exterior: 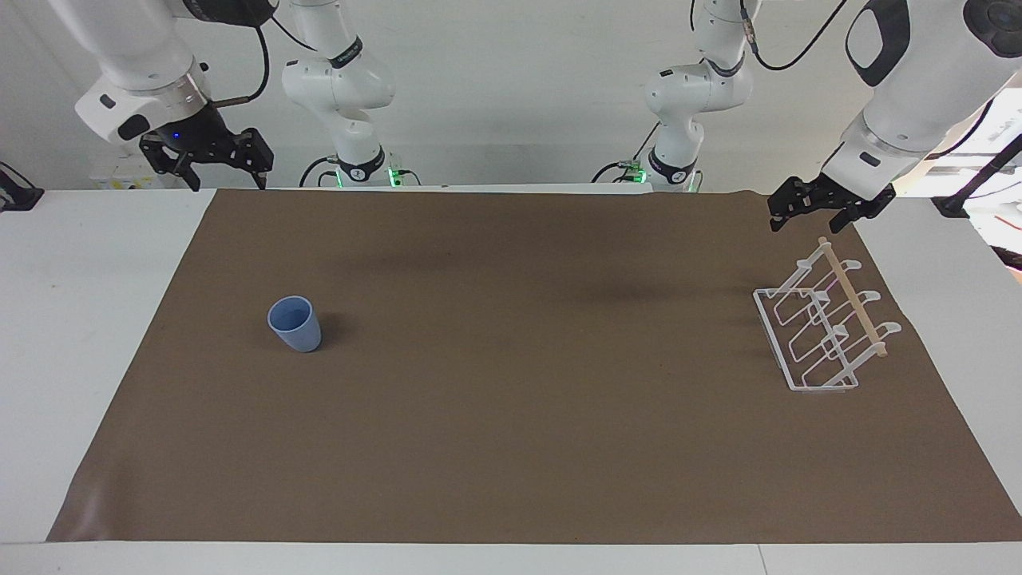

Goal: Hang cup on cup holder
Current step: 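Reach the right gripper to the light blue cup and grasp its rim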

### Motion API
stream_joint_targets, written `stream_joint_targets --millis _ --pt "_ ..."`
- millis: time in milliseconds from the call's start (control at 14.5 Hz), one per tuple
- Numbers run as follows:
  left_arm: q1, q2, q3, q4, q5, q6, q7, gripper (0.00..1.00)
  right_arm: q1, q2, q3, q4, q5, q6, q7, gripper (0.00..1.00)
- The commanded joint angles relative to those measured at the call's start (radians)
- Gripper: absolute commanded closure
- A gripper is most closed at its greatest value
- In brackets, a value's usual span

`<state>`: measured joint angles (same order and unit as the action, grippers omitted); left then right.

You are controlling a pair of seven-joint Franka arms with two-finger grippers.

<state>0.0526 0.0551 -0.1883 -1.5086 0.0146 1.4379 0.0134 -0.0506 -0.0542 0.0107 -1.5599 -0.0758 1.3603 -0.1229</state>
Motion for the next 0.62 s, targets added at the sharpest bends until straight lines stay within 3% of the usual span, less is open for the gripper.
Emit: stream_joint_targets --millis 0,481,550 --pt "0.004 -0.028 -0.002 -0.035 0.016 0.022 -0.01 0.0 -0.012 -0.026 0.003 -0.034 0.019 0.026 -0.004 0.0" --pt "0.004 -0.028 -0.002 -0.035 0.016 0.022 -0.01 0.0 -0.021 -0.033 -0.001 -0.055 0.005 0.059 -0.02 0.0" --pt "0.004 -0.028 -0.002 -0.035 0.016 0.022 -0.01 0.0 -0.058 -0.047 -0.004 -0.119 0.016 0.109 -0.024 0.0"
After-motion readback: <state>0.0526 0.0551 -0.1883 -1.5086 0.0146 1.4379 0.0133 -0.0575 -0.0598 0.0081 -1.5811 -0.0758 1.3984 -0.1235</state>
